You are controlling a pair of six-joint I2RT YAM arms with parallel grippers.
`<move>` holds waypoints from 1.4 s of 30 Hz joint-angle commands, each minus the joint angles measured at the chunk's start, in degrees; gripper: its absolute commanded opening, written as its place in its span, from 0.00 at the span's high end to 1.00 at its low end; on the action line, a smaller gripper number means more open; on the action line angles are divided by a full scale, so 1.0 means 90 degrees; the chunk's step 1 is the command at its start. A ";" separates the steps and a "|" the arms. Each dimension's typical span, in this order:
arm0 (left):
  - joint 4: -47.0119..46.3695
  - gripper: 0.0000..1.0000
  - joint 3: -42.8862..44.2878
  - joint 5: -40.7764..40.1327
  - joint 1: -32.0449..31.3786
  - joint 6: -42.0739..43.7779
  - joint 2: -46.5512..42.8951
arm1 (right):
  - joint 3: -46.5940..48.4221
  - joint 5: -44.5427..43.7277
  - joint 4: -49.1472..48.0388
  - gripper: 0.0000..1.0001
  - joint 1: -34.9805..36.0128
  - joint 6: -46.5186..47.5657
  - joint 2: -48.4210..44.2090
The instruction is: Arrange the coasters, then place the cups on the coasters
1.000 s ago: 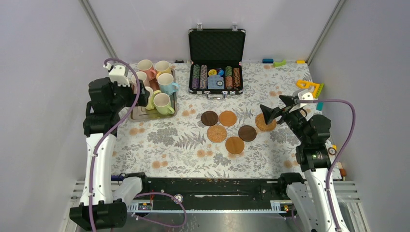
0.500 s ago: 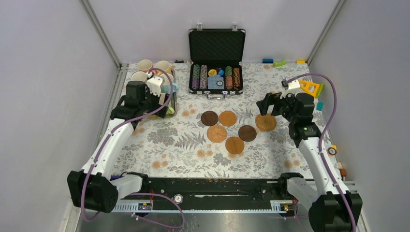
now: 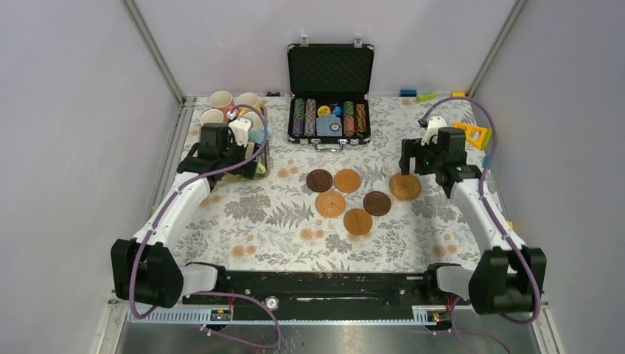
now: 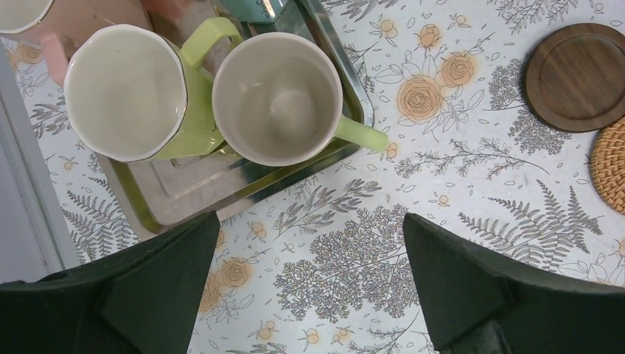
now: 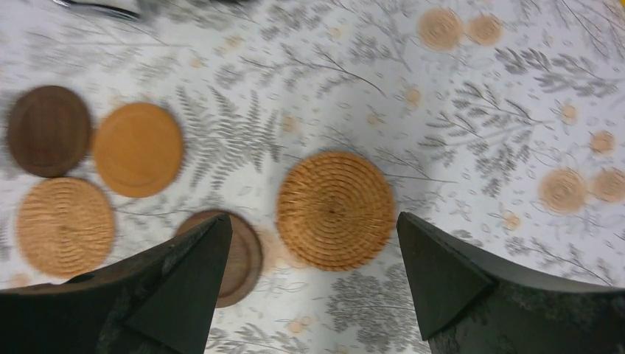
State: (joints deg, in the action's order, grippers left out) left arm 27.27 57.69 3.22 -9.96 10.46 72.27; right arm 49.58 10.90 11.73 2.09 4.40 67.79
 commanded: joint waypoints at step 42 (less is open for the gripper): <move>-0.0504 0.01 -0.0268 0.0151 0.0007 -0.0049 -0.0479 | 0.1919 -0.3487 0.0086 0.03 0.0828 0.3297 0.2681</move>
State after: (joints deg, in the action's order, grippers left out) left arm 25.96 55.61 5.15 -9.96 10.48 68.73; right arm 70.96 -32.73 13.96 5.32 33.47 108.66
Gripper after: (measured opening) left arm 0.985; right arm 0.970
